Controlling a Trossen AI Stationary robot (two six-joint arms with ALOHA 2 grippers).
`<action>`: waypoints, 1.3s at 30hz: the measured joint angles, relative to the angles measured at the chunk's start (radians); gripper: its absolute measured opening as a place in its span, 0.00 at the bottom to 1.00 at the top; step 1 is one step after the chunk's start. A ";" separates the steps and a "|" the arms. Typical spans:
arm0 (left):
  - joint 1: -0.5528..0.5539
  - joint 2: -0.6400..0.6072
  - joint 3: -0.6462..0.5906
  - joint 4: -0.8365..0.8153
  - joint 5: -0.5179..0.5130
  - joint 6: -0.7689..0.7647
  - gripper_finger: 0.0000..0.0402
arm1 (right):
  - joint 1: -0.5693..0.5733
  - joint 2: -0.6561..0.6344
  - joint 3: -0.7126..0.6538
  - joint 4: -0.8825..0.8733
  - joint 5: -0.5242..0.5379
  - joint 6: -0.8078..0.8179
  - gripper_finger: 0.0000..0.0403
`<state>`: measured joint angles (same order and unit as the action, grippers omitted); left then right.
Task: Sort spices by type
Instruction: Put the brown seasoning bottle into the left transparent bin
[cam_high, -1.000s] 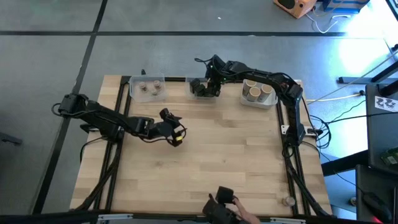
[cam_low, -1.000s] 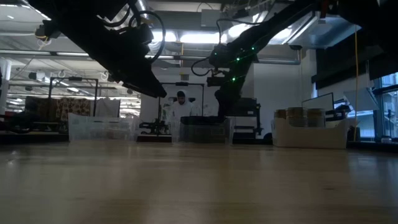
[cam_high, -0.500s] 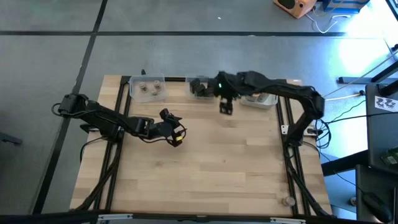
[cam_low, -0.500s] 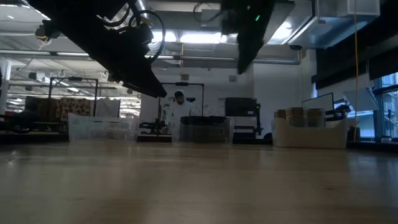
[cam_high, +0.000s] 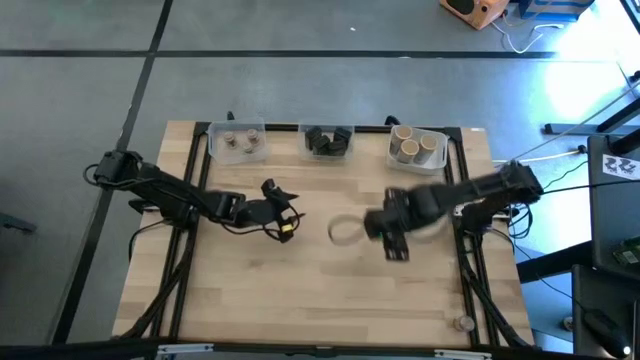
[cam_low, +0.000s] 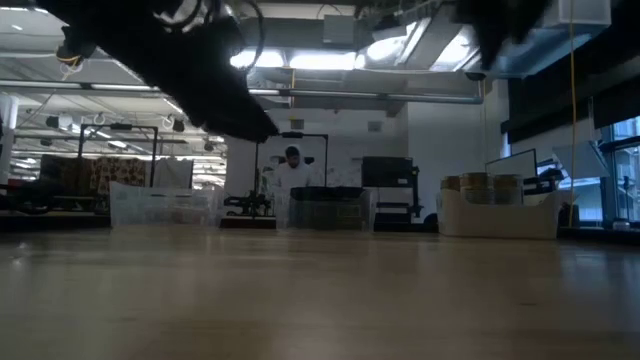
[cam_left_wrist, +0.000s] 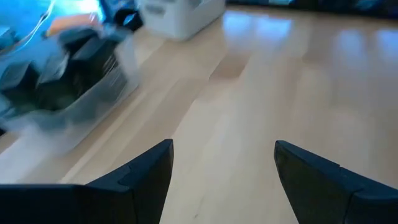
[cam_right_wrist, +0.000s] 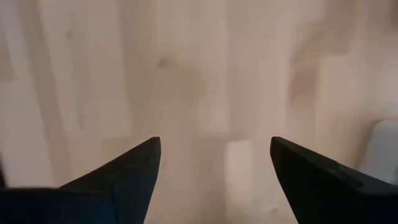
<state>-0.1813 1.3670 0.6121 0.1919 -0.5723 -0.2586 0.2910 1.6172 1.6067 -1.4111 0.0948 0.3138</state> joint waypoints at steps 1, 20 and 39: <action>-0.007 0.000 0.000 0.022 0.005 0.007 0.65 | 0.042 -0.001 -0.016 0.001 0.000 0.041 0.75; -0.070 0.036 0.000 0.221 0.012 0.057 0.65 | 0.654 -0.008 -0.288 0.157 -0.108 0.839 0.75; -0.074 0.035 0.001 0.243 0.015 0.057 0.65 | 0.889 -0.008 -0.478 0.457 -0.333 1.129 0.75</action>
<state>-0.2558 1.4025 0.6128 0.4351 -0.5571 -0.2012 1.1800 1.6093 1.1292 -0.9538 -0.2381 1.4424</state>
